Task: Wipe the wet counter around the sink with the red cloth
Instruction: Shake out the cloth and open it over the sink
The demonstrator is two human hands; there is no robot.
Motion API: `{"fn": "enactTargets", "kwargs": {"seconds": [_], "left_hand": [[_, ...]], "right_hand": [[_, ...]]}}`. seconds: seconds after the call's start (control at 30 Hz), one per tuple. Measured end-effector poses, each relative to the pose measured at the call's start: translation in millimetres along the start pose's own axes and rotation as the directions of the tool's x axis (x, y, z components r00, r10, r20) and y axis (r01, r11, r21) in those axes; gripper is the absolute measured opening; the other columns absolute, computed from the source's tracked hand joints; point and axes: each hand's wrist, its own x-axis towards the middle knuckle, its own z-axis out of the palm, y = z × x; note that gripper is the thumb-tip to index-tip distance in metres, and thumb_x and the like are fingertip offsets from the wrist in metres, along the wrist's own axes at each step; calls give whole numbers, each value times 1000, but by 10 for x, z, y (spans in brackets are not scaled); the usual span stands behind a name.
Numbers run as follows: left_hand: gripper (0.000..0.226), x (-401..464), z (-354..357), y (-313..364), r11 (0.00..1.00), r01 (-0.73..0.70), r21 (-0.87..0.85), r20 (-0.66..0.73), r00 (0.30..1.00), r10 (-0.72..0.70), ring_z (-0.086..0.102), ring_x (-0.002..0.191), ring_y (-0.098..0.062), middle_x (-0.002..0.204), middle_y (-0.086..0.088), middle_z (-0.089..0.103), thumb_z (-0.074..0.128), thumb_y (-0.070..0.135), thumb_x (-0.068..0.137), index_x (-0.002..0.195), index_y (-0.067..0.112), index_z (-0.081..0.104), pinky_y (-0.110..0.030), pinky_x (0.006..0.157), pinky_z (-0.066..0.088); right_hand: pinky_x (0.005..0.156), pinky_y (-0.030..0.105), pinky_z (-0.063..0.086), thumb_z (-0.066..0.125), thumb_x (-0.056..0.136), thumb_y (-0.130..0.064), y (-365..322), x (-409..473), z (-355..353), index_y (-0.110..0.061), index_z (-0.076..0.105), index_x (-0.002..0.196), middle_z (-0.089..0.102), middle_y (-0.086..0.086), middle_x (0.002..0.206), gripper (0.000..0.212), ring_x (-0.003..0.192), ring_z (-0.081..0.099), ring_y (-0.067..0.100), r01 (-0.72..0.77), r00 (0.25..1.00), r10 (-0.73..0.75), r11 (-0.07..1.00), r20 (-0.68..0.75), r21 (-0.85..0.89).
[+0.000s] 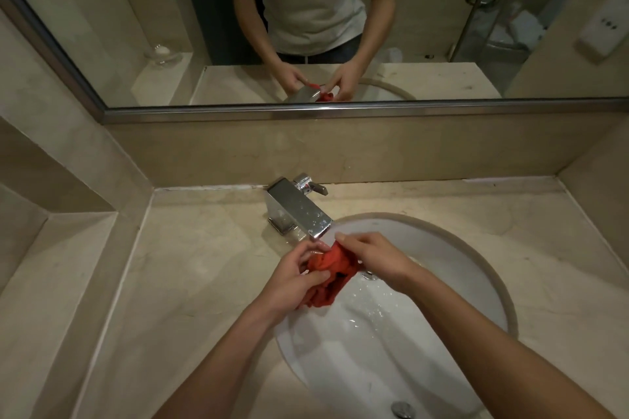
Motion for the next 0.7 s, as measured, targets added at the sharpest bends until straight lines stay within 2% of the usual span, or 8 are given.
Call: {"fn": "enactTargets", "kwargs": {"seconds": [0.07, 0.13, 0.2, 0.33, 0.43, 0.5, 0.63, 0.7], "left_hand": [[43, -37, 42, 34, 999, -14, 30, -1, 1000, 14, 68, 86, -21, 96, -4, 71, 70, 12, 74, 115, 16, 57, -36, 79, 52], [48, -84, 96, 82, 999, -20, 33, -7, 1000, 21, 69, 90, -23, 99, -10, 68, 74, 17, 73, 118, 17, 57, -35, 82, 54], [51, -145, 166, 123, 995, -16, 101, -1, 1000, 16, 68, 93, -24, 100, -12, 67, 81, 28, 69, 115, 21, 61, -40, 82, 56], [45, -286, 385, 285, 963, -58, 261, 15, 998, 56, 63, 79, -18, 89, -12, 69, 81, 47, 63, 94, 15, 70, -45, 80, 52], [31, -356, 603, 504, 949, -141, 281, 63, 990, 129, 58, 74, -9, 73, 8, 62, 85, 33, 69, 82, 15, 64, -30, 73, 48], [27, -387, 752, 632, 951, -153, 267, 99, 986, 131, 54, 71, -5, 69, 15, 56, 84, 16, 75, 79, 15, 57, -20, 68, 44], [25, -479, 1033, 827, 968, -128, 214, 85, 990, 112, 52, 70, -7, 70, 8, 54, 76, 3, 81, 83, 9, 51, -19, 67, 44], [19, -515, 1152, 937, 973, -134, 186, 32, 991, 130, 57, 70, -7, 71, 9, 60, 71, 3, 85, 83, 11, 54, -20, 68, 47]], "right_hand": [[69, 23, 53, 63, 97, -28, 80, -153, -58, 3, 72, 95, 73, 13, 83, 32, 75, 69, 16, 33, 999, -34, 997, 22, 70], [64, 22, 49, 71, 91, -20, 109, -247, -144, 5, 72, 92, 69, 10, 73, 26, 65, 63, 10, 116, 991, -114, 993, -71, 31], [64, 25, 49, 74, 88, -19, 100, -344, -214, 3, 73, 89, 69, 15, 74, 22, 66, 63, 15, 172, 981, -167, 984, -100, 51], [69, 33, 51, 70, 90, -25, 71, -586, -410, -3, 77, 95, 72, 16, 87, 24, 77, 65, 21, 180, 981, -165, 969, -101, 170], [69, 26, 51, 66, 93, -29, 60, -771, -618, -6, 76, 95, 71, 7, 85, 24, 77, 64, 15, 179, 983, -172, 969, -60, 171], [71, 29, 49, 67, 92, -31, 28, -889, -767, -4, 73, 96, 68, 6, 84, 28, 77, 62, 16, 190, 982, -189, 966, -22, 175], [72, 33, 46, 65, 94, -27, -15, -1098, -1000, 6, 66, 106, 66, 10, 90, 35, 81, 61, 19, 271, 958, -281, 954, 58, 131], [69, 31, 44, 64, 97, -23, -22, -1170, -1071, 6, 65, 100, 64, 6, 83, 29, 76, 58, 17, 293, 950, -302, 950, 82, 110]]}}
